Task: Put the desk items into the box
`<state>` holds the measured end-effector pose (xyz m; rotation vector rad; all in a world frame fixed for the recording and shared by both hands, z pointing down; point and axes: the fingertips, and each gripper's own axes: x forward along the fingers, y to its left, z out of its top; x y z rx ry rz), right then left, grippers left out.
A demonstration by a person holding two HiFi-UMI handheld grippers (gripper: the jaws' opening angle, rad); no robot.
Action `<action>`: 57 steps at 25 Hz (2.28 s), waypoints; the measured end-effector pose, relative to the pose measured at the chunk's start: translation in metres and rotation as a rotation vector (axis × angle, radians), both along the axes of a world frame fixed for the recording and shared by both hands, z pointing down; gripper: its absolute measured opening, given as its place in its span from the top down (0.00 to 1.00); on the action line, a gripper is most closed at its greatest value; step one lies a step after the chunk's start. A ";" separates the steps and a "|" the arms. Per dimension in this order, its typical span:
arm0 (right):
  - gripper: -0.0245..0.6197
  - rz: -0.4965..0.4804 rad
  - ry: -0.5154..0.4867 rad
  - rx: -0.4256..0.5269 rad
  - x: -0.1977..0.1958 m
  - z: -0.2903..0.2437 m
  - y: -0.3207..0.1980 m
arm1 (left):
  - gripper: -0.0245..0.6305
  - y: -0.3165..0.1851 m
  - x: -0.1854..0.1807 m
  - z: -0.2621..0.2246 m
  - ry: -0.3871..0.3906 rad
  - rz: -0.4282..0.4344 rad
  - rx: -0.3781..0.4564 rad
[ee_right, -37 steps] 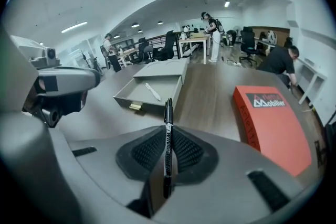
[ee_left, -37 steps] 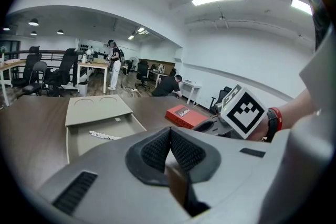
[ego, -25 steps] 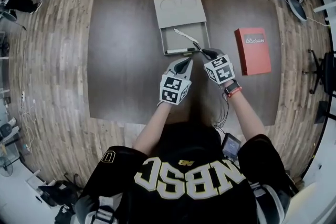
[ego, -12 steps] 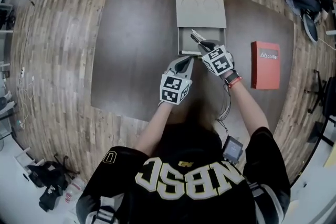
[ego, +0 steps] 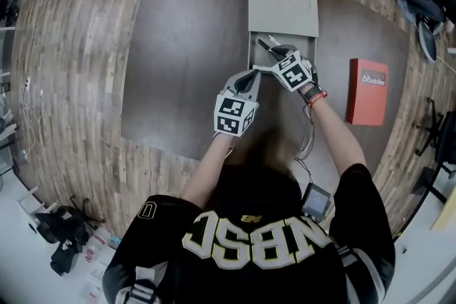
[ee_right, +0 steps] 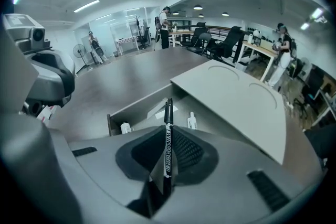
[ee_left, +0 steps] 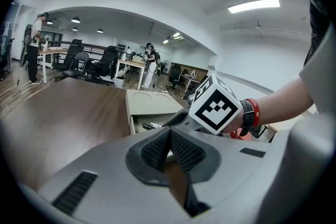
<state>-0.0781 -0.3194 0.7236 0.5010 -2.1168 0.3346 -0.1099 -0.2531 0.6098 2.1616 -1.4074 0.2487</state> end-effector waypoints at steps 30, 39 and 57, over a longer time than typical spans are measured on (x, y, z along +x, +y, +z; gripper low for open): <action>0.87 0.222 -0.115 0.042 0.040 -0.044 -0.002 | 0.94 0.006 -0.001 -0.020 -0.025 0.010 0.056; 0.87 0.369 -0.224 0.153 0.085 -0.113 0.036 | 0.94 0.013 0.004 -0.053 -0.023 0.027 0.133; 0.95 0.562 -0.407 0.343 0.136 -0.221 0.133 | 0.94 0.072 0.025 -0.158 -0.012 0.060 0.341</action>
